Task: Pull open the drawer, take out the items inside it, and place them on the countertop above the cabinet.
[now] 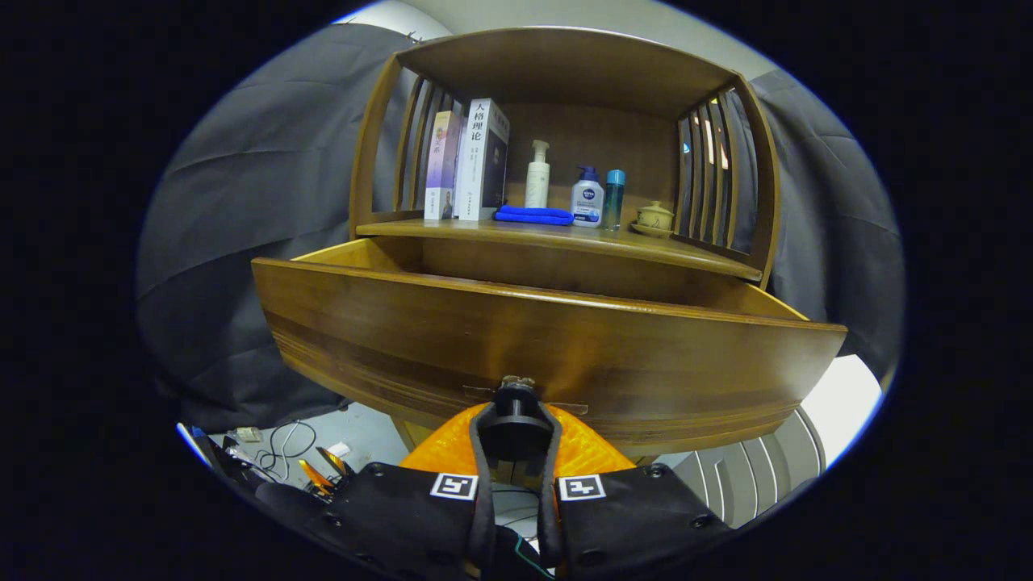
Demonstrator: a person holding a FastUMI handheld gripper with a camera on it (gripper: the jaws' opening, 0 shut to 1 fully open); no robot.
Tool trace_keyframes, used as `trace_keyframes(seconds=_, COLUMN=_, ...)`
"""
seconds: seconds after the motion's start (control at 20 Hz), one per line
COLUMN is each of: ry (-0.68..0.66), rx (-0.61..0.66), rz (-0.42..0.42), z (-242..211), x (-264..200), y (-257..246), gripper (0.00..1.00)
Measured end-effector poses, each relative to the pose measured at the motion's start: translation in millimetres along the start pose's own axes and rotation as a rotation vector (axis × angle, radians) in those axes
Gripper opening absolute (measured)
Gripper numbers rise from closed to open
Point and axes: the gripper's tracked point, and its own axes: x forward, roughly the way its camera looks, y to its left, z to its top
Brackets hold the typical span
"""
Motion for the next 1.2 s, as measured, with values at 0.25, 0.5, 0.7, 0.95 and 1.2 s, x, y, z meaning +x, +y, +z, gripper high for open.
trace_keyframes(seconds=0.25, ry=0.010, rx=-0.009, rz=0.025, z=-9, x=-22, y=3, gripper=0.23)
trace_keyframes(seconds=0.5, ry=0.018, rx=-0.026, rz=0.042, z=-20, x=-42, y=8, gripper=0.23)
trace_keyframes(seconds=0.7, ry=0.032, rx=-0.022, rz=0.049, z=-24, x=-44, y=11, gripper=0.25)
trace_keyframes(seconds=0.95, ry=0.014, rx=-0.049, rz=0.055, z=-14, x=-52, y=4, gripper=0.64)
trace_keyframes(seconds=1.2, ry=-0.012, rx=0.013, rz=0.065, z=7, x=-74, y=-13, gripper=0.99)
